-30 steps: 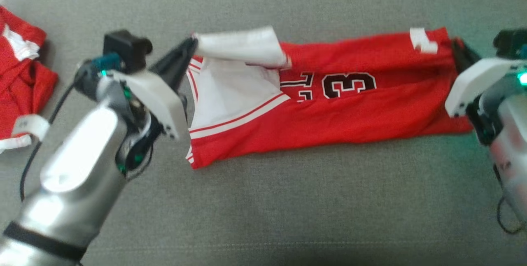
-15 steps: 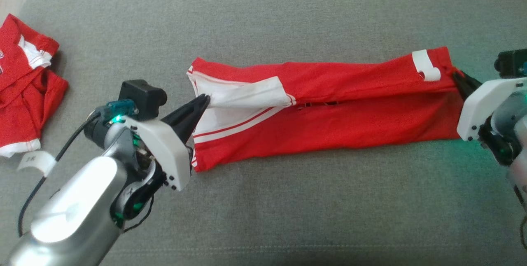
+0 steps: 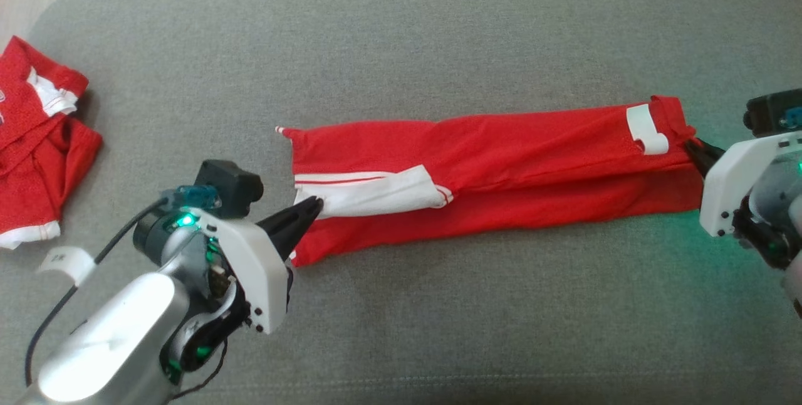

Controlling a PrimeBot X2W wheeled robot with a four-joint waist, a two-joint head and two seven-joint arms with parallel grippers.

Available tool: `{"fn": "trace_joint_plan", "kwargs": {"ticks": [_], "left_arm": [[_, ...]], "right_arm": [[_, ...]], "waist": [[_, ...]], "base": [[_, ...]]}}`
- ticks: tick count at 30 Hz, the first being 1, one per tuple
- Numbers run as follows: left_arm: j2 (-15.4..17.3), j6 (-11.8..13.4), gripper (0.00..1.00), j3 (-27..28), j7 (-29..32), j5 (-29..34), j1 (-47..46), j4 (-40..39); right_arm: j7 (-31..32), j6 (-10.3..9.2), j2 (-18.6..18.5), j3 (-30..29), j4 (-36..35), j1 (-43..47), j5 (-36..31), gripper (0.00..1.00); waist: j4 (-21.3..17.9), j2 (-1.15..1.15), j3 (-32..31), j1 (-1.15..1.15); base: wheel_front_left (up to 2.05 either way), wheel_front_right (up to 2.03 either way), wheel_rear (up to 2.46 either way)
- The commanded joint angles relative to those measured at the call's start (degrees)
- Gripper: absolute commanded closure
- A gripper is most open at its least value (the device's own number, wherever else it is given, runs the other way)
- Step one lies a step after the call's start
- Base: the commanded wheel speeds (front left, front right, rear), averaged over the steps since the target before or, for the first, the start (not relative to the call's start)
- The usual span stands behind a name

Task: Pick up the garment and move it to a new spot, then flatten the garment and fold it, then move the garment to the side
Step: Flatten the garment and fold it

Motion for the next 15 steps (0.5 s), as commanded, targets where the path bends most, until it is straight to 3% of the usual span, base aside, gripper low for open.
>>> {"fn": "trace_joint_plan", "kwargs": {"ticks": [1, 7, 8, 9, 10, 15], "left_arm": [[2.2, 0.2, 1.0, 2.5, 0.0, -0.1, -2.1, -1.9], [1.6, 0.3, 1.0, 1.2, -1.0, 1.3, -1.8, 0.1], [1.4, 0.3, 1.0, 1.1, -1.3, 1.5, -1.8, 0.7], [1.1, 0.7, 0.62, 1.2, -1.8, 1.7, -1.7, 1.4], [0.8, 1.5, 0.0, 1.5, -2.6, 2.1, -1.7, 2.3], [-1.1, 4.8, 0.0, 3.9, -7.8, 2.8, -1.5, 7.1]], "right_arm": [[0.0, 0.2, -1.8, 0.4, -1.7, 0.8, -0.1, 1.0], [1.4, 0.2, -1.6, 0.5, -2.1, 1.6, -1.4, 1.0], [1.3, 0.2, -1.6, 0.5, -2.1, 1.6, -2.0, 0.85], [1.2, 0.2, -1.5, 0.3, -2.1, 1.7, -2.4, 0.0], [1.0, 0.2, -1.3, -0.4, -1.8, 1.7, -2.4, 0.0], [-4.0, 0.2, 0.9, -5.4, -2.9, 1.0, -2.1, 0.0]], "waist": [[-0.1, 0.0, 0.1, 0.0], [-0.7, 0.0, 0.7, 0.0], [-0.8, 0.0, 0.8, 0.0], [-0.9, 0.0, 0.8, 0.0], [-1.1, 0.0, 0.8, 0.0], [-2.1, 0.0, 0.4, 0.0]], "base": [[0.0, 0.0, 0.0], [0.0, 0.0, 0.0], [0.0, 0.0, 0.0], [0.0, 0.0, 0.0], [0.0, 0.0, 0.0], [0.0, 0.0, 0.0]]}}
